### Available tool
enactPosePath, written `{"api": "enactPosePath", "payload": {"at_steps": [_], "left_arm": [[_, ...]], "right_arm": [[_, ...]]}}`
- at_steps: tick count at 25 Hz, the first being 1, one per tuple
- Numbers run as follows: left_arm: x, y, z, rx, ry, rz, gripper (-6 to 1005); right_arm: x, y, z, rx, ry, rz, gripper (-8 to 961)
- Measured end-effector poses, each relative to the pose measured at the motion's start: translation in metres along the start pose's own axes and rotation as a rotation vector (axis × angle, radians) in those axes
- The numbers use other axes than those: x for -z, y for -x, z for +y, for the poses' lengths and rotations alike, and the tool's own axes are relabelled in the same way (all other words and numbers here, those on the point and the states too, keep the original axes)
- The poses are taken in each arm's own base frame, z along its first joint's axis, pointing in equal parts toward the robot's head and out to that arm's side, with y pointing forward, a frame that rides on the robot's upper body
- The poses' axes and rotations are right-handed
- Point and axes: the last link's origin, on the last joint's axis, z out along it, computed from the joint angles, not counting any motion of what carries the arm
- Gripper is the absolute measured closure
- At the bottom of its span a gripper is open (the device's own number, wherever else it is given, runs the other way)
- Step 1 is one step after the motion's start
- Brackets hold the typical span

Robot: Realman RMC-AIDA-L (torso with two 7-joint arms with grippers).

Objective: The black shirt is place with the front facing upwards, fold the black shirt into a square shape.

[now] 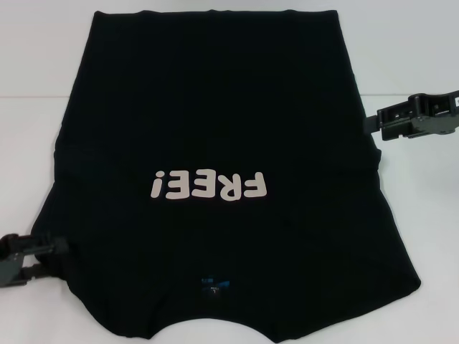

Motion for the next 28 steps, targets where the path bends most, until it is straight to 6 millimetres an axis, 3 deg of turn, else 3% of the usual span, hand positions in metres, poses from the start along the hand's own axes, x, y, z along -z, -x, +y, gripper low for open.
{"api": "enactPosePath", "payload": {"at_steps": [28], "left_arm": [[-0.001, -0.024, 0.006, 0.005, -0.042, 0.075, 259]], "right_arm": [[0.002, -0.003, -0.004, -0.016, -0.003, -0.003, 368]]}}
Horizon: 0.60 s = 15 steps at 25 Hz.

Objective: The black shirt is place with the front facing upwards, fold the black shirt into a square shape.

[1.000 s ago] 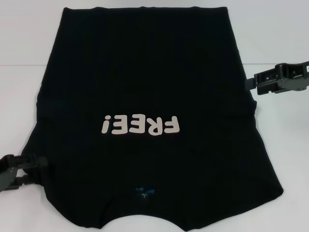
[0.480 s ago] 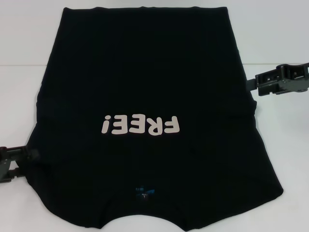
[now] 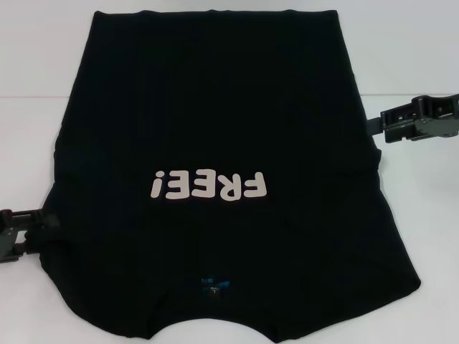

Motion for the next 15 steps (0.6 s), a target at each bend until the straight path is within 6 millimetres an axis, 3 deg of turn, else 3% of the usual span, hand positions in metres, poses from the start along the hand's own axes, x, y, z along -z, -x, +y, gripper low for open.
{"api": "enactPosePath", "payload": {"at_steps": [12, 15], "left_arm": [[0.0003, 0.0008, -0.0006, -0.015, -0.013, -0.013, 471], [-0.0002, 0.0006, 0.0001, -0.025, -0.013, -0.015, 593]], "right_arm": [[0.0007, -0.0002, -0.0007, -0.003, -0.001, -0.001, 369], [0.0017, -0.0004, -0.0017, -0.005, -0.003, -0.002, 369]]}}
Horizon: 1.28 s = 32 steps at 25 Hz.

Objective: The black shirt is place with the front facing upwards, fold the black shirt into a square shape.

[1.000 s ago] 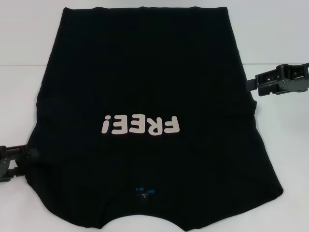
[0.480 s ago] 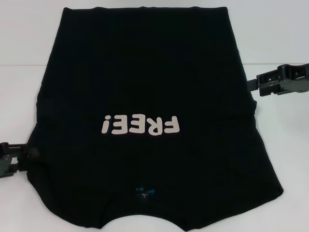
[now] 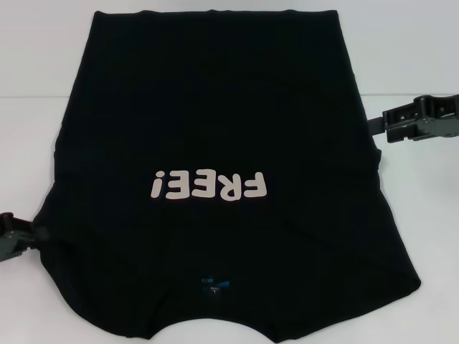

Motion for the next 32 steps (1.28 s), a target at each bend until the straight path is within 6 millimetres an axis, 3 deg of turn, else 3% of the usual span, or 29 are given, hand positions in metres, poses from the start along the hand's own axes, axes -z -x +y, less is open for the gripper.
{"api": "enactPosePath", "payload": {"at_steps": [2, 5, 11, 19, 24, 32], "left_arm": [[0.000, 0.000, 0.001, -0.016, 0.002, -0.004, 674], [0.000, 0.001, 0.005, -0.073, 0.035, -0.011, 897], [0.002, 0.001, 0.018, -0.180, 0.120, -0.001, 967], [-0.002, -0.007, 0.023, -0.201, 0.118, 0.019, 967], [-0.004, -0.009, 0.025, -0.203, 0.117, 0.026, 967], [-0.005, -0.012, 0.025, -0.199, 0.112, 0.036, 967]], "right_arm": [[0.001, -0.001, -0.002, -0.004, -0.003, -0.001, 369], [0.002, -0.006, -0.007, -0.020, -0.007, 0.002, 369], [0.020, -0.030, -0.016, -0.034, 0.007, 0.104, 369], [0.050, -0.060, -0.040, -0.111, -0.124, 0.236, 368], [0.044, -0.072, -0.043, -0.065, -0.131, 0.284, 368], [0.013, -0.085, -0.041, 0.026, -0.117, 0.294, 369]]}}
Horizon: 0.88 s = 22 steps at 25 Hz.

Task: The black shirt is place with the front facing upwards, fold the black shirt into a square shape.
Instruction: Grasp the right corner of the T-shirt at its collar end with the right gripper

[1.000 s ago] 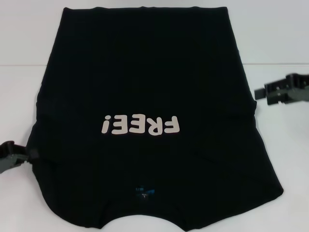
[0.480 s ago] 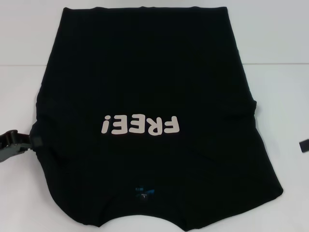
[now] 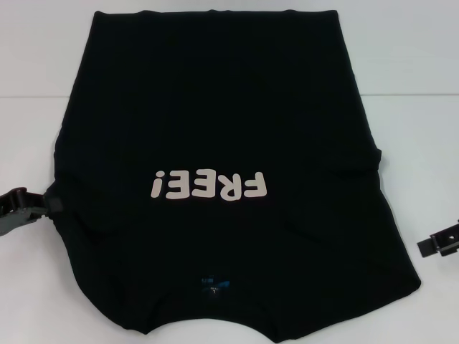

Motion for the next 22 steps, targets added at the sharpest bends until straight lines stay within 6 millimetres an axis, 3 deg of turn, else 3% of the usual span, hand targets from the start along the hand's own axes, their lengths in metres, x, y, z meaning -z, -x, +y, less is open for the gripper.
{"api": "enactPosePath", "payload": {"at_steps": [22], "left_arm": [[-0.004, -0.002, 0.002, 0.003, 0.003, 0.009, 966]], "right_arm": [[-0.028, -0.002, 0.008, 0.024, -0.049, 0.067, 373]]}}
